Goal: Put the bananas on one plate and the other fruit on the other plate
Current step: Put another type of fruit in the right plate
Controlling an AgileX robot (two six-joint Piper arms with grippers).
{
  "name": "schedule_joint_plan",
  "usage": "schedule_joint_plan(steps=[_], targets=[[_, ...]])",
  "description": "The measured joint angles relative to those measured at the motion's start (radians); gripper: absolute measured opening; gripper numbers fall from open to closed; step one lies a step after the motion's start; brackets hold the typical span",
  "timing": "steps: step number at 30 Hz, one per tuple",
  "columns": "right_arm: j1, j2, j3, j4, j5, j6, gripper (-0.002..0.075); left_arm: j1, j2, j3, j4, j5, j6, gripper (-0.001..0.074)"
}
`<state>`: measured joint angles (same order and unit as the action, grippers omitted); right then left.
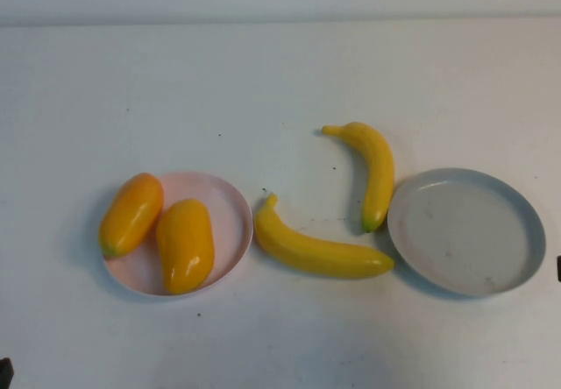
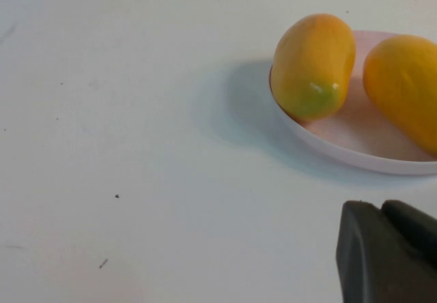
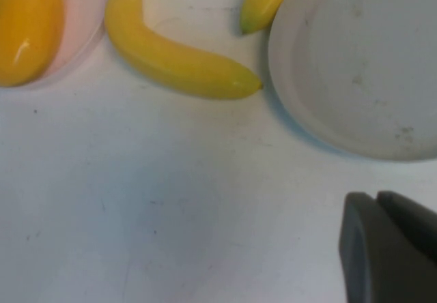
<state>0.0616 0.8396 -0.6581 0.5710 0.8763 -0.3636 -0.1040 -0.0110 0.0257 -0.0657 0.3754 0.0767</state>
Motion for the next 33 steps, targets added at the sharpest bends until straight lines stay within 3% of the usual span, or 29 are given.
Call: schedule_joint_plan(steps=[5, 12, 17, 22, 28, 33], targets=[[0.088, 0.161, -0.091, -0.018, 0.003, -0.045, -0.0017, 0.000, 0.000, 0.000, 0.001, 0.000, 0.000, 0.0000], [0.344, 0.398, -0.258, -0.137, 0.003, -0.054, -0.0017, 0.000, 0.000, 0.000, 0.002, 0.000, 0.000, 0.0000], [0.476, 0.566, -0.394, -0.191, 0.010, -0.120, 0.0001, 0.000, 0.000, 0.000, 0.002, 0.000, 0.000, 0.0000], [0.540, 0.726, -0.522, -0.204, 0.024, -0.234, 0.0130, 0.000, 0.000, 0.000, 0.002, 0.000, 0.000, 0.0000], [0.569, 0.901, -0.670, -0.263, 0.034, -0.284, 0.0365, 0.000, 0.000, 0.000, 0.003, 0.000, 0.000, 0.0000], [0.576, 1.026, -0.777, -0.330, 0.038, -0.286, 0.0425, 0.000, 0.000, 0.000, 0.003, 0.000, 0.000, 0.0000]])
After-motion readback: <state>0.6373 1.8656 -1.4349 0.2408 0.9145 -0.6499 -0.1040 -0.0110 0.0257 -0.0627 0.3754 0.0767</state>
